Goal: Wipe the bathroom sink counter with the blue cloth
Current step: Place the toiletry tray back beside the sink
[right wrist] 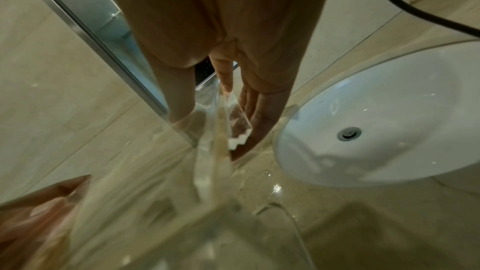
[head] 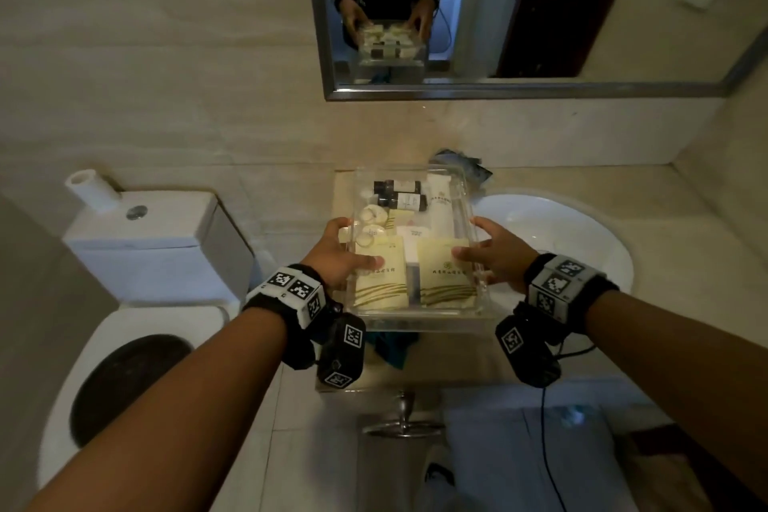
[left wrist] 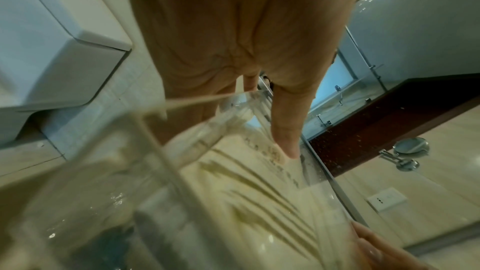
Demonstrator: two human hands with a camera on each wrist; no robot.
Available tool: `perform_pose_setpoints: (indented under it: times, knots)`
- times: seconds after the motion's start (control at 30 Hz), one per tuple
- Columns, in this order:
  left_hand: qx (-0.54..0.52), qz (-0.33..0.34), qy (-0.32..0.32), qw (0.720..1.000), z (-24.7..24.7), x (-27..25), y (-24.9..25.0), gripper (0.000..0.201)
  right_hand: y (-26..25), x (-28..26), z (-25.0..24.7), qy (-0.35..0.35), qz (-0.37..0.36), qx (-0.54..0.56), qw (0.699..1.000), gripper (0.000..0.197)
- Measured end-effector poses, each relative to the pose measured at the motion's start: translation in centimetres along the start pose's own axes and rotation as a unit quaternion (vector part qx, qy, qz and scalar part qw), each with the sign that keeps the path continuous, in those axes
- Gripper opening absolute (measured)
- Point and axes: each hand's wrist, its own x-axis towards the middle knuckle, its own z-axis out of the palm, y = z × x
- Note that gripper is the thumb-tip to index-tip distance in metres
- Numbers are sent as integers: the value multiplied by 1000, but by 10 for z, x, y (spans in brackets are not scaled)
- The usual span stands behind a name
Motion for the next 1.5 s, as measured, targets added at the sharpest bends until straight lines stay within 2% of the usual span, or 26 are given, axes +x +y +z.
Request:
perform_pose_setpoints:
  times: [0.23, 0.43, 0.73, 0.87, 1.17, 1.3, 1.5]
  knots:
    - [9, 13, -24, 1000, 14, -10, 10, 82, 6, -28, -11, 25, -11, 10, 1000, 60]
    - [13, 11, -46, 999, 48, -6, 27, 86, 21, -33, -48, 41, -10, 13, 999, 65]
    - [10, 20, -66, 998, 154, 12, 63, 86, 57, -30, -150, 78, -6, 29, 996, 76]
    - [-11, 14, -66, 998, 211, 21, 75, 80, 76, -29, -203, 99, -6, 28, 995, 79]
    - [-25, 10, -36, 999, 309, 27, 81, 78, 120, -27, -287, 85, 1, 32, 996, 79]
    - [-27, -4, -48, 998, 328, 28, 84, 81, 128, -27, -305, 75, -14, 37, 996, 70]
    - [-30, -24, -43, 998, 334, 46, 85, 81, 134, -9, -313, 57, -8, 65, 996, 80]
